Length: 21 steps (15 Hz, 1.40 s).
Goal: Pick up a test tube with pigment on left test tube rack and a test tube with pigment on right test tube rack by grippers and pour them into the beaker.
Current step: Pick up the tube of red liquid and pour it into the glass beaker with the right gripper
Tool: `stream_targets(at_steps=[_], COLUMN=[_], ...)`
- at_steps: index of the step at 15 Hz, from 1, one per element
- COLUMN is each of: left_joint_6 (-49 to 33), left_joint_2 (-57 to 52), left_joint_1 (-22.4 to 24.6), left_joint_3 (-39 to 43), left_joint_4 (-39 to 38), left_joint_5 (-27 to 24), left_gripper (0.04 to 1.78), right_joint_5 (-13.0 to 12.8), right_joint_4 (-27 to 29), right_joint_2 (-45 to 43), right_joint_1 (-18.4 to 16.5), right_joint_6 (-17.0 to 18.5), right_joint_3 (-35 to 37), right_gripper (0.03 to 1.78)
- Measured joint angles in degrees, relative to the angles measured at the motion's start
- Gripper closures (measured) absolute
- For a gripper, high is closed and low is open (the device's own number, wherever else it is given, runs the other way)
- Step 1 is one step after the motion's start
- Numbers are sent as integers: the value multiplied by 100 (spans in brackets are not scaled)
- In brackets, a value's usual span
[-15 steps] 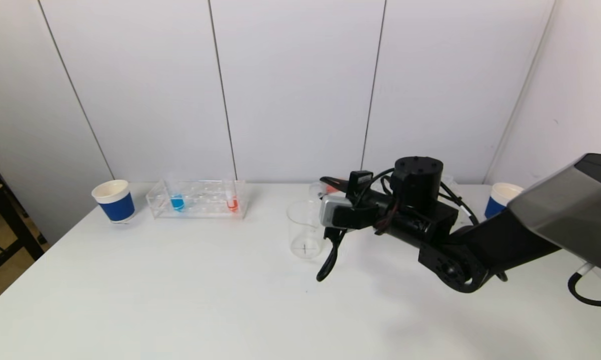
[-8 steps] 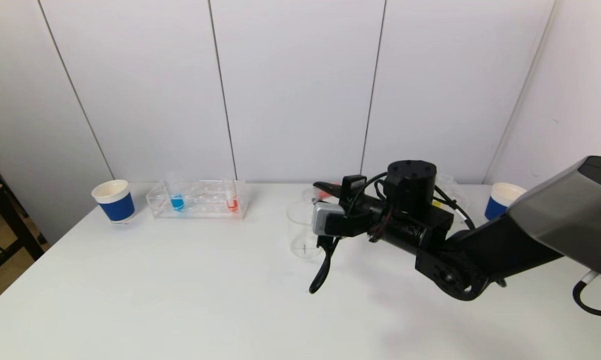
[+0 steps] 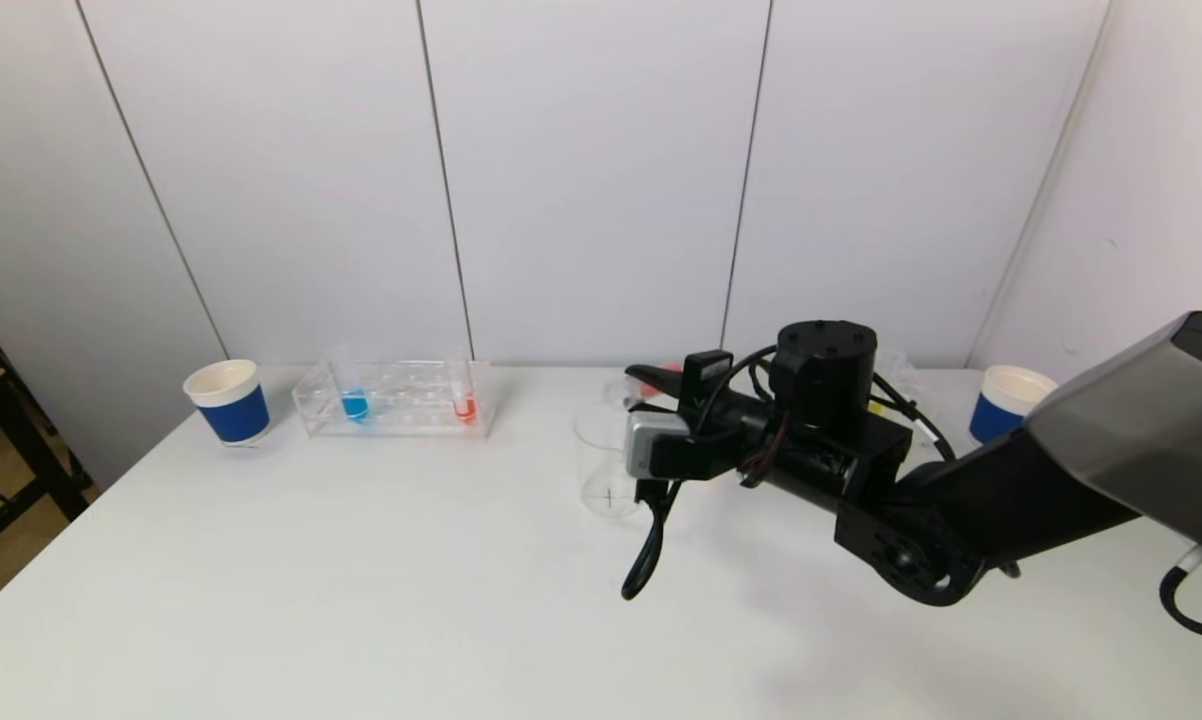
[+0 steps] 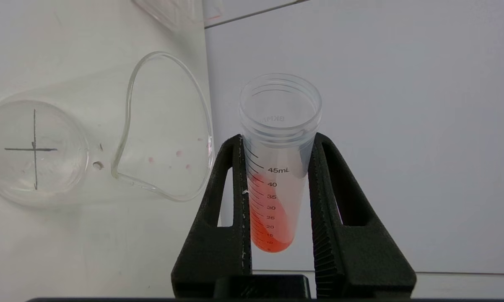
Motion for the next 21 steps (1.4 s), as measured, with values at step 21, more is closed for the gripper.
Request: stream_targets(at_steps=[21], left_joint_6=[0], left_joint_2=[0], left_joint_1=[0], left_joint_3=[0], left_joint_4=[0], left_joint_5=[-4], left_gripper=[6], right_joint_5=[-180], right_joint_4=[535], right_joint_2=[-9], right_joint_1=[-219], right_joint_6=[-719], right_joint_3=[-236], right_gripper=[135])
